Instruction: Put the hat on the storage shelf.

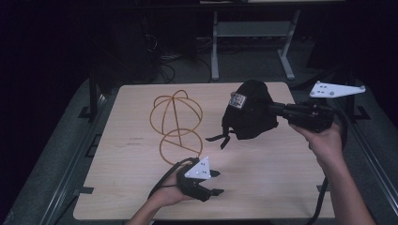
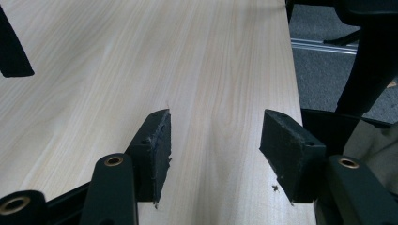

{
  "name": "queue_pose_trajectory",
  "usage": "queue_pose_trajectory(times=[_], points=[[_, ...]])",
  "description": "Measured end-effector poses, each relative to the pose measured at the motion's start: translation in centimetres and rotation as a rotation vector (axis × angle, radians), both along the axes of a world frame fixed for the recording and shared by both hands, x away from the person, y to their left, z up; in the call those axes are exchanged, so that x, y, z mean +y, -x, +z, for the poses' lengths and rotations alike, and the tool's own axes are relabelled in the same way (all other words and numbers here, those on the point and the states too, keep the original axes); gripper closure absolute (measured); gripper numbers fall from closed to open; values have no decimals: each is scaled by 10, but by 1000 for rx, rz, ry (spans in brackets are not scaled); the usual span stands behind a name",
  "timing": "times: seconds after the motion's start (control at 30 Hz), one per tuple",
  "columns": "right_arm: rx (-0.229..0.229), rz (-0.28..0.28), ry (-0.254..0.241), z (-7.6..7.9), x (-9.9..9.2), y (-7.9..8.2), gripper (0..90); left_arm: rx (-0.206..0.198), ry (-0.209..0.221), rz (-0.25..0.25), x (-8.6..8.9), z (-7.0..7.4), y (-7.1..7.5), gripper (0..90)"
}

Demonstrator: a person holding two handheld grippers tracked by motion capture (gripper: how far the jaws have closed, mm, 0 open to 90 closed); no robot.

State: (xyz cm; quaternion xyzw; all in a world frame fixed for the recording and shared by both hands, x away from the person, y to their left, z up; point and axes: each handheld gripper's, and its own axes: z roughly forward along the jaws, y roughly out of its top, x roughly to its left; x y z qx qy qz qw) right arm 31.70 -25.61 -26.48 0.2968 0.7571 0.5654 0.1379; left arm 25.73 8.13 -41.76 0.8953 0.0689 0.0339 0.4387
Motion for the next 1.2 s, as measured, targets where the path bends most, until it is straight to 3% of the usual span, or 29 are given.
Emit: queue_pose_trajectory(times=[0.43,1.2], points=[[-19,41,13,20,26,-10,835,-6,7,10,3,1,-2,429],[-62,145,34,49,86,-29,835,-7,-26,12,2,-3,-2,427]])
